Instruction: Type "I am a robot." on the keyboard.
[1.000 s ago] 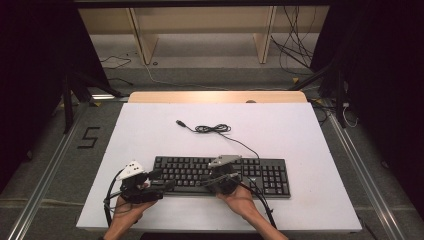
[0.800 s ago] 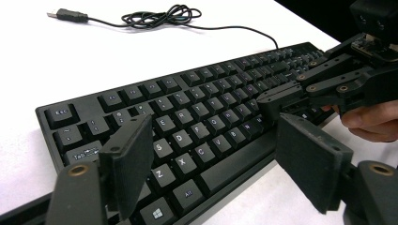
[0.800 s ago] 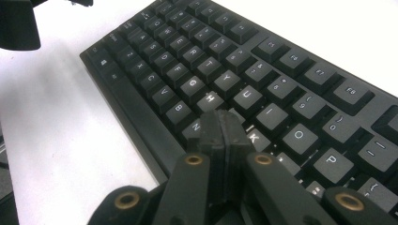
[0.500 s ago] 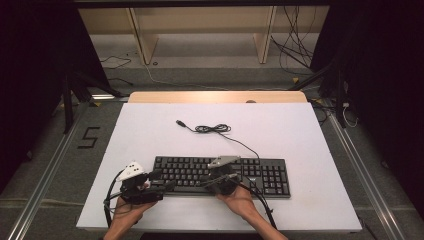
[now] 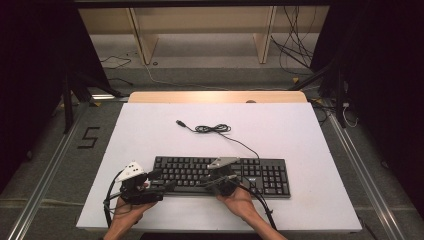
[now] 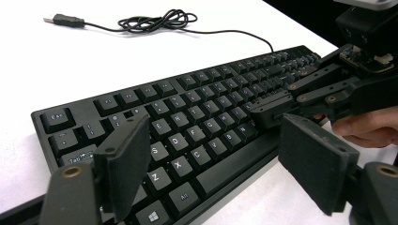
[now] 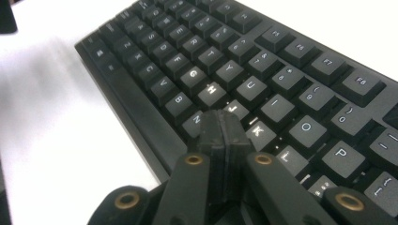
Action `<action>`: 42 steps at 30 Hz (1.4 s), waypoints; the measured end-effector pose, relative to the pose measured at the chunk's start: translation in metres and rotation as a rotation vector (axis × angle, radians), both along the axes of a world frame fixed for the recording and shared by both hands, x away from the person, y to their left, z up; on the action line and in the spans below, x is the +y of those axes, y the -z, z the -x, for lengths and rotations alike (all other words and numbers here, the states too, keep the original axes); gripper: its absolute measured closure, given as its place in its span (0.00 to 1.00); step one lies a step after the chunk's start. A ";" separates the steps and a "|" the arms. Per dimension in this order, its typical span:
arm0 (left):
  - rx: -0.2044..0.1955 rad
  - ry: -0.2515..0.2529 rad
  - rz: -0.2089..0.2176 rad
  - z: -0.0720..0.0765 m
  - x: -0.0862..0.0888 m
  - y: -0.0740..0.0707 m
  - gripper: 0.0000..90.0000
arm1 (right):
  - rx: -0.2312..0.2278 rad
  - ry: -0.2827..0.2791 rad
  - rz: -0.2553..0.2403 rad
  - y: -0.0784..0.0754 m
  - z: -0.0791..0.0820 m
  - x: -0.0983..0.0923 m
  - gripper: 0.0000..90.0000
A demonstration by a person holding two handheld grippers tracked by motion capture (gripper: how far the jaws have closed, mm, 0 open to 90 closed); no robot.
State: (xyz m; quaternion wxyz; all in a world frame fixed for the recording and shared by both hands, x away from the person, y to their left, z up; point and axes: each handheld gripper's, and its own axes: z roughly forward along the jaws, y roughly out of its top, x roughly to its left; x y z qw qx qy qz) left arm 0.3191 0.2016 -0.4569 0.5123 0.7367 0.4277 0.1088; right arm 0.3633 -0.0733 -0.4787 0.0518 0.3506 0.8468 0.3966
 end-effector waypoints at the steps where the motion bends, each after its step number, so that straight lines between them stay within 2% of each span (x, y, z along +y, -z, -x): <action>1: -0.001 0.000 0.000 0.000 0.000 0.000 0.28 | 0.004 0.003 -0.013 -0.001 0.000 -0.001 0.97; 5: -0.010 0.003 0.005 0.000 0.000 0.000 0.27 | 0.001 0.007 -0.074 -0.007 -0.001 -0.006 0.81; 7: -0.016 0.000 0.012 0.001 0.001 -0.001 0.27 | 0.001 0.002 -0.112 -0.012 0.000 -0.010 0.69; 9: -0.021 0.000 0.015 0.001 0.001 -0.001 0.27 | -0.012 0.002 -0.129 -0.015 0.002 -0.012 0.62; 14: -0.023 -0.003 0.013 0.001 0.001 -0.001 0.26 | -0.028 -0.006 -0.152 -0.021 0.006 -0.015 0.54; 17: -0.026 -0.006 0.012 0.001 0.002 -0.001 0.26 | -0.041 -0.007 -0.145 -0.023 0.007 -0.015 0.50; 21: -0.029 -0.008 0.011 0.000 0.003 0.000 0.26 | -0.035 -0.010 -0.144 -0.023 0.008 -0.015 0.46; 32: -0.035 -0.012 0.010 0.001 0.003 -0.001 0.26 | -0.029 -0.032 -0.132 -0.022 0.012 -0.012 0.48; 42: -0.042 -0.015 0.007 0.001 0.003 -0.001 0.26 | -0.024 -0.048 -0.090 -0.019 0.016 -0.007 0.72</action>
